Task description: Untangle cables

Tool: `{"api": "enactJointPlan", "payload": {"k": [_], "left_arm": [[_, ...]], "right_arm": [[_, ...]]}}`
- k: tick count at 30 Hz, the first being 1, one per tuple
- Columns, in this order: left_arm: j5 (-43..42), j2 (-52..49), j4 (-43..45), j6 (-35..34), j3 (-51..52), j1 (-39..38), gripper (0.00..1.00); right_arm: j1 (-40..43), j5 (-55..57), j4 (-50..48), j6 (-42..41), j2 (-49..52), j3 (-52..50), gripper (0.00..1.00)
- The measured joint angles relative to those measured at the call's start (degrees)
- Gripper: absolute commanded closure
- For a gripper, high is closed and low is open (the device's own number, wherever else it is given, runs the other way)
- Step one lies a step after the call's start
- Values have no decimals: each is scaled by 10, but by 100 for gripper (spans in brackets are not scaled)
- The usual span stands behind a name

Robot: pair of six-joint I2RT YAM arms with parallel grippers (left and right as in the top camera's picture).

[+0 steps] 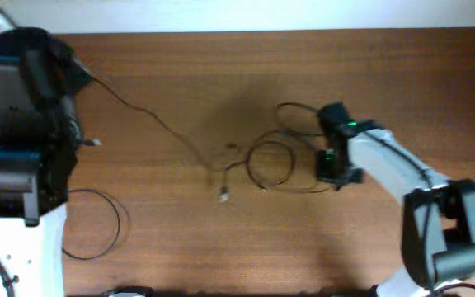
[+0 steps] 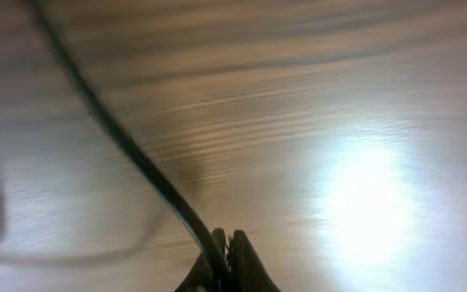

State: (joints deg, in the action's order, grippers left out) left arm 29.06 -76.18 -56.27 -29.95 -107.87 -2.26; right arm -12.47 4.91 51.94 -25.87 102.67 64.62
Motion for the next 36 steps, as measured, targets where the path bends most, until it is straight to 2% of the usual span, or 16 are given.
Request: {"api": "enactJointPlan", "payload": {"k": [4,6,8,11,14,15,17,18,19,21,22,25,27,31,34,36], "left_arm": [[37,-49,105,-3,0,127,100],[43,-108,151,-5,0,181,100],[43,-158,170,-5,0,198,100],[-51,-204,165,-5,1,200,100],[-261,-215,209,-6,1,195,100],[-369,-214,249,-6,1,193,100],[-448,-207,299,-5,2,192,100],[-451,-201,299,-1,2,192,100],[-416,-187,252,6,-3,191,100],[-251,-179,140,10,-7,191,100],[-129,-180,92,10,-1,191,100],[47,-189,100,9,-1,193,100],[117,-215,124,10,-1,193,100],[166,-228,131,10,-1,193,100],[72,-249,130,10,-1,193,100],[-14,-329,129,10,-1,192,100]], "right_arm": [[234,83,15,-8,-9,5,96],[354,71,14,-13,-9,5,96],[415,42,14,-13,-9,5,96],[407,-4,14,-2,-9,5,96],[354,-23,12,9,-9,5,96],[332,-27,8,11,-9,5,96],[311,-27,7,11,-9,5,96],[304,-28,7,11,-9,5,96],[297,-29,7,13,-9,5,96],[292,-29,5,13,-9,5,96],[292,-29,4,14,-9,5,96],[292,-29,3,15,-9,5,96],[292,-29,3,17,-9,5,96],[292,-29,-5,17,-9,0,96],[292,-29,-12,17,-9,-15,96],[292,-29,-12,16,-9,-15,96]]}}
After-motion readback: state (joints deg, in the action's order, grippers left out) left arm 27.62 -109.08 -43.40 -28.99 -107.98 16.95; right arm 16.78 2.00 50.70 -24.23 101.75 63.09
